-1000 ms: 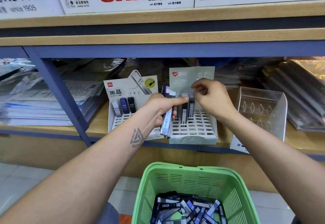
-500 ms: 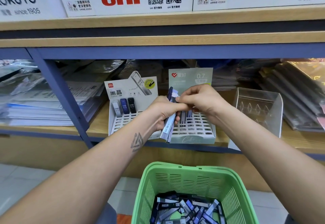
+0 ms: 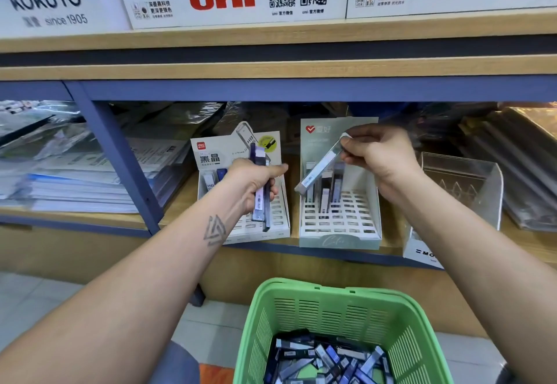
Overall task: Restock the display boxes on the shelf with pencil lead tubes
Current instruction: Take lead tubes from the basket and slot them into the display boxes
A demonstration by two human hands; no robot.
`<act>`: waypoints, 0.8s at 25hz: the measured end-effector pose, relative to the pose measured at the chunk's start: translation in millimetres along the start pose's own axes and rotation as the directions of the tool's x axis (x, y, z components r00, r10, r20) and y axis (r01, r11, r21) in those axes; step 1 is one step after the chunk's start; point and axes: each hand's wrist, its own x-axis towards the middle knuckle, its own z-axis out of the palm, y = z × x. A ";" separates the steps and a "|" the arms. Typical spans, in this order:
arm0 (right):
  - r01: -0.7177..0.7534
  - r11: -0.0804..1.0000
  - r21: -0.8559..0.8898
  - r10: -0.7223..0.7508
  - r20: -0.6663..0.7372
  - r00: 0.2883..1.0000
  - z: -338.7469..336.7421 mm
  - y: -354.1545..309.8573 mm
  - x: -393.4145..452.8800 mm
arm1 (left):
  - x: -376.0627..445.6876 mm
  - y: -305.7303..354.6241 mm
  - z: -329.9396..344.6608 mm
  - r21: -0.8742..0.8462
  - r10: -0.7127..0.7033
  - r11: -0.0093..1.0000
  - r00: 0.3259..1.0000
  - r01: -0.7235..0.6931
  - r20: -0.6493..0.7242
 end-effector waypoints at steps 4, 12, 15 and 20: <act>0.206 0.925 -0.318 -0.172 0.131 0.976 5.8 1.7 0.6 | 1.3 -2.8 2.8 0.083 0.017 0.996 1.000 -0.017 0.004; 0.425 0.623 -0.657 -0.328 0.273 0.904 25.7 10.7 -7.0 | 8.4 -12.5 18.3 0.359 0.087 0.931 0.996 -0.069 -0.034; 0.423 0.595 -0.684 -0.334 0.268 0.903 27.5 15.3 -2.4 | 11.2 -15.2 22.9 0.396 0.072 0.917 0.997 -0.057 -0.024; 0.423 0.576 -0.700 -0.323 0.281 0.904 32.1 20.7 -2.2 | 15.5 -18.3 29.0 0.414 0.058 0.909 0.998 -0.049 -0.008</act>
